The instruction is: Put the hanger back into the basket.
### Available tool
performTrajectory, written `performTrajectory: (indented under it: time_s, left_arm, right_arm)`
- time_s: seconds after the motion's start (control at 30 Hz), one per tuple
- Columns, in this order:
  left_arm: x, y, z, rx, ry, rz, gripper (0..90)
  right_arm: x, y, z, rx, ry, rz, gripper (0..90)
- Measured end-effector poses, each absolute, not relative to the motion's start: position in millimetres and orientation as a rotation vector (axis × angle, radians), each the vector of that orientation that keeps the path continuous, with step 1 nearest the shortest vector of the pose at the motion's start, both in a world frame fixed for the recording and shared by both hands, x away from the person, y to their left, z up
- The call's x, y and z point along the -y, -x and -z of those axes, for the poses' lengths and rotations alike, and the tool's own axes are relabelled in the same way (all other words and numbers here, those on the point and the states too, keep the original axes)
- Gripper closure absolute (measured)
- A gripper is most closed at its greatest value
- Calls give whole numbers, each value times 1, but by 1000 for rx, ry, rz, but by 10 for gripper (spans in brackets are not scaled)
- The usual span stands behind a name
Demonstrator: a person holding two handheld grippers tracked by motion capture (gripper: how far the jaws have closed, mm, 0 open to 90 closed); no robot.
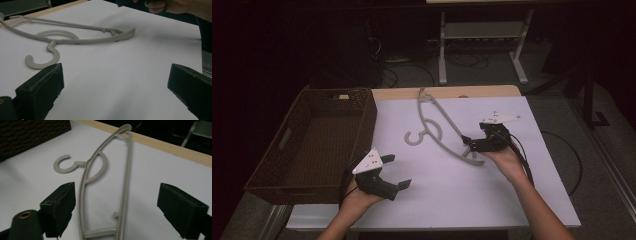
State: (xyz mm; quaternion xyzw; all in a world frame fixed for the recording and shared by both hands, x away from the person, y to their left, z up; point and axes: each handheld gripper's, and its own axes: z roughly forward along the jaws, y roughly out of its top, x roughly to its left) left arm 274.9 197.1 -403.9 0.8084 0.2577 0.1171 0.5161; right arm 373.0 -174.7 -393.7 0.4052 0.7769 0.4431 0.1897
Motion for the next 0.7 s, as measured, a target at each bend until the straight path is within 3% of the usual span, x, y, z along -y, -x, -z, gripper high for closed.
performTrajectory:
  time_s: [0.7]
  left_arm:
    - [-197, -275, 403, -612, -1946, -279, 2]
  right_arm:
    - [142, -442, 438, -2259, -1222, -1031, 571]
